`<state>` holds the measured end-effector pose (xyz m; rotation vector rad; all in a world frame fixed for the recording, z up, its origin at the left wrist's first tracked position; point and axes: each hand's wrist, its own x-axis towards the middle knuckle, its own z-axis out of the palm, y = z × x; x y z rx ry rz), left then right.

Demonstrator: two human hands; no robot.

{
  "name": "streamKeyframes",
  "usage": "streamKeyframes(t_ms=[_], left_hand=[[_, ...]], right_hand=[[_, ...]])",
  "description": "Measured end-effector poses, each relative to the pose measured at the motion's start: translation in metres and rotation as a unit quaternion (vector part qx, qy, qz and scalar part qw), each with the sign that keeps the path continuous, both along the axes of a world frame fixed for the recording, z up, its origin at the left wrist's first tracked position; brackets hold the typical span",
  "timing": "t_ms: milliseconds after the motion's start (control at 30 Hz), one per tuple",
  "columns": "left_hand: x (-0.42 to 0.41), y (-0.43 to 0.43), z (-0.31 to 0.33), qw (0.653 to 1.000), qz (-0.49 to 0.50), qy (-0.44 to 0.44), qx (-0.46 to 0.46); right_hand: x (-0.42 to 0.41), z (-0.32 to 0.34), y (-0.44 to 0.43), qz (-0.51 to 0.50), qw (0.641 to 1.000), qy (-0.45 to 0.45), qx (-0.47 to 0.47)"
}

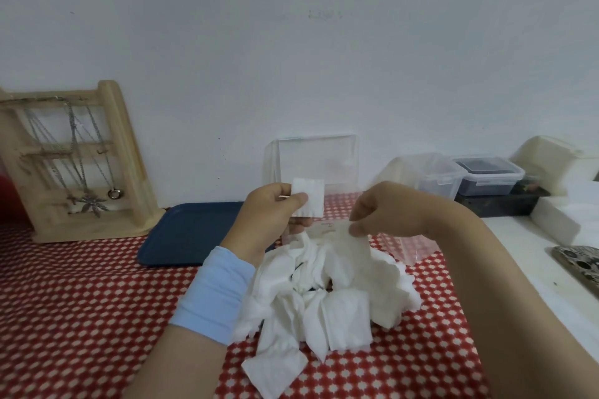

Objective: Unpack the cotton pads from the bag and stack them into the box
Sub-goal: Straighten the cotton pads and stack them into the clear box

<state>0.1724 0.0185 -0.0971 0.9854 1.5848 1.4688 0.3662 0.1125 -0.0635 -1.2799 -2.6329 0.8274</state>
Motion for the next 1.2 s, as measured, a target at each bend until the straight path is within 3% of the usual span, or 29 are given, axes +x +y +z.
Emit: streamKeyframes(t_ms=[100, 200, 300, 400, 700, 833, 967, 1033, 1133, 1200], left_hand=[[-0.002, 0.000, -0.002, 1.000, 0.016, -0.026, 0.005], [-0.001, -0.002, -0.003, 0.997, 0.033, -0.073, 0.023], [0.001, -0.004, -0.001, 0.996, 0.027, -0.077, 0.026], [0.004, -0.006, 0.000, 0.998, 0.019, -0.053, 0.024], [0.005, -0.010, 0.006, 0.994, -0.067, -0.090, 0.004], [0.006, -0.008, 0.008, 0.990, -0.065, -0.129, -0.003], [0.005, -0.009, 0.004, 0.992, -0.061, -0.110, 0.003], [0.005, -0.008, 0.002, 0.991, -0.034, -0.127, 0.009], [0.002, -0.007, 0.002, 0.990, 0.000, -0.143, 0.017], [0.000, -0.007, 0.003, 0.988, 0.007, -0.152, 0.017]], right_hand=[[0.003, 0.007, -0.002, -0.015, 0.985, 0.156, -0.072], [0.000, 0.011, -0.006, -0.021, 0.943, 0.301, -0.142], [-0.010, 0.011, -0.014, -0.008, 0.911, 0.375, -0.170], [-0.019, 0.007, -0.020, -0.013, 0.919, 0.370, -0.136], [-0.031, -0.001, -0.019, -0.059, 0.919, 0.380, -0.087], [-0.033, -0.003, -0.019, -0.071, 0.928, 0.360, -0.069], [-0.038, -0.008, -0.018, -0.106, 0.932, 0.347, -0.021], [-0.036, -0.007, -0.021, -0.118, 0.936, 0.324, -0.070], [-0.035, -0.006, -0.031, -0.059, 0.932, 0.283, -0.220], [-0.039, -0.011, -0.030, -0.059, 0.928, 0.290, -0.225]])
